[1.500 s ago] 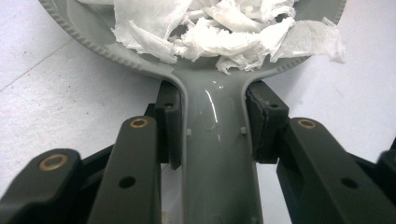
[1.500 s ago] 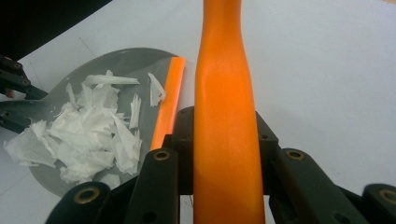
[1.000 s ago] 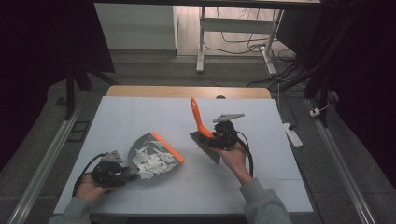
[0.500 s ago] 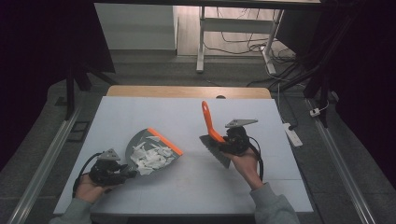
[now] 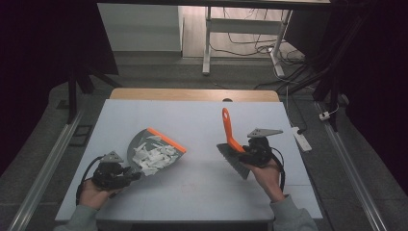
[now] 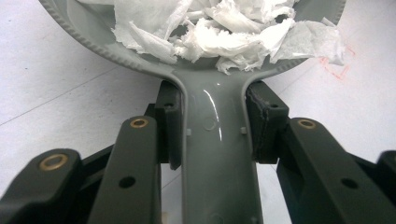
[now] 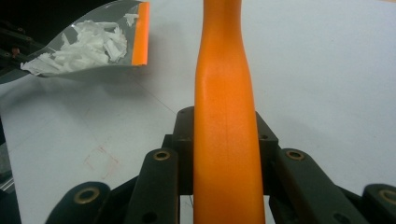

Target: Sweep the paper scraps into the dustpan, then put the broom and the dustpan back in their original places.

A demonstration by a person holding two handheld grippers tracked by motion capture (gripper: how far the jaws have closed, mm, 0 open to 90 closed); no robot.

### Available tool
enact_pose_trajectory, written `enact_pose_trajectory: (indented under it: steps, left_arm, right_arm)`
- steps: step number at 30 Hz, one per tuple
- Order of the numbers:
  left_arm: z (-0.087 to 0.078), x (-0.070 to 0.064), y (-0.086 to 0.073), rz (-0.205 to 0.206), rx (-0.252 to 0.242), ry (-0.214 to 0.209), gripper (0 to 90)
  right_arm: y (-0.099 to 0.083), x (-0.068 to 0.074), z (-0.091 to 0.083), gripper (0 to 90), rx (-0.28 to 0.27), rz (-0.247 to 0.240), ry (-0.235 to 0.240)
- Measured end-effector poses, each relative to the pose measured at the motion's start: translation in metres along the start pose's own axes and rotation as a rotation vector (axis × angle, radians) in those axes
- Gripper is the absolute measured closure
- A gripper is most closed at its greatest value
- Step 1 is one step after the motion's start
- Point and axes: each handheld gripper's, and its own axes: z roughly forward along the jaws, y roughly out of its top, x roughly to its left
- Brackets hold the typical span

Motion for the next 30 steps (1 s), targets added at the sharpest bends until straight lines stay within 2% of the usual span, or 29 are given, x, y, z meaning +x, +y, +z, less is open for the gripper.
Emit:
enact_pose_trajectory:
  steps: [8, 19, 30]
  left_arm:
    - [-0.001, 0.002, 0.000, -0.043, -0.009, 0.024, 61.9]
    - [-0.004, 0.002, 0.000, -0.081, -0.031, 0.054, 61.8]
    - [-0.002, -0.005, 0.002, -0.143, -0.054, 0.115, 61.8]
  right_arm:
    - [-0.004, -0.004, -0.008, 70.3, -0.008, 0.005, 0.007]
    - [-0.008, -0.006, -0.013, 70.3, 0.003, 0.016, 0.029]
    - [-0.015, -0.010, -0.011, 70.3, 0.028, 0.031, 0.069]
